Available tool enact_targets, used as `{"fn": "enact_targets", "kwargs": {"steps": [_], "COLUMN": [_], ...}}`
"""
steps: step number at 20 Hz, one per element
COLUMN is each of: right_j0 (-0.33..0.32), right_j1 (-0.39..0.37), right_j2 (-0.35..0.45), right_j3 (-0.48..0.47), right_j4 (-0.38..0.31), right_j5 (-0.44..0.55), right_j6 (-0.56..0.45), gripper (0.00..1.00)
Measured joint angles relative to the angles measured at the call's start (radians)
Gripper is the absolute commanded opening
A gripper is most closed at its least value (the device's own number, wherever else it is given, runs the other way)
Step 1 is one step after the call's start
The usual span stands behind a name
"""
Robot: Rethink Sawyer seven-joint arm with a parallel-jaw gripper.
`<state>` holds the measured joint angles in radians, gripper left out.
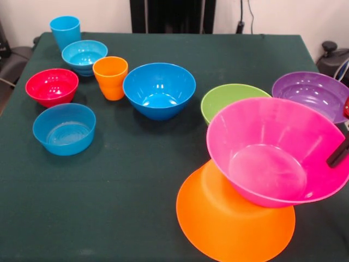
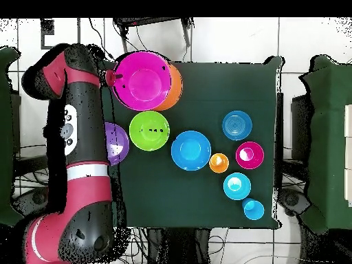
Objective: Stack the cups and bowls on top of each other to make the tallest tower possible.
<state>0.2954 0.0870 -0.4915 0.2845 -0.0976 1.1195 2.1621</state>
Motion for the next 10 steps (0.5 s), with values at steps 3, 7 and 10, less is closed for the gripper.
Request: {"fn": "enact_targets", "kwargs": {"steps": [3, 7, 10], "right_j0": [-0.003, -0.008, -0.014], "right_j1": [0.002, 0.006, 0.006], "right_j2": [0.0, 0.0, 0.0], "right_j3": [-0.007, -0.018, -0.018], "right_j4": [0.0, 0.0, 0.0], "right_j5": [0.0, 0.0, 0.0], "right_j6": [0.0, 0.0, 0.0], "gripper": [0.0, 0.0, 0.0]}}
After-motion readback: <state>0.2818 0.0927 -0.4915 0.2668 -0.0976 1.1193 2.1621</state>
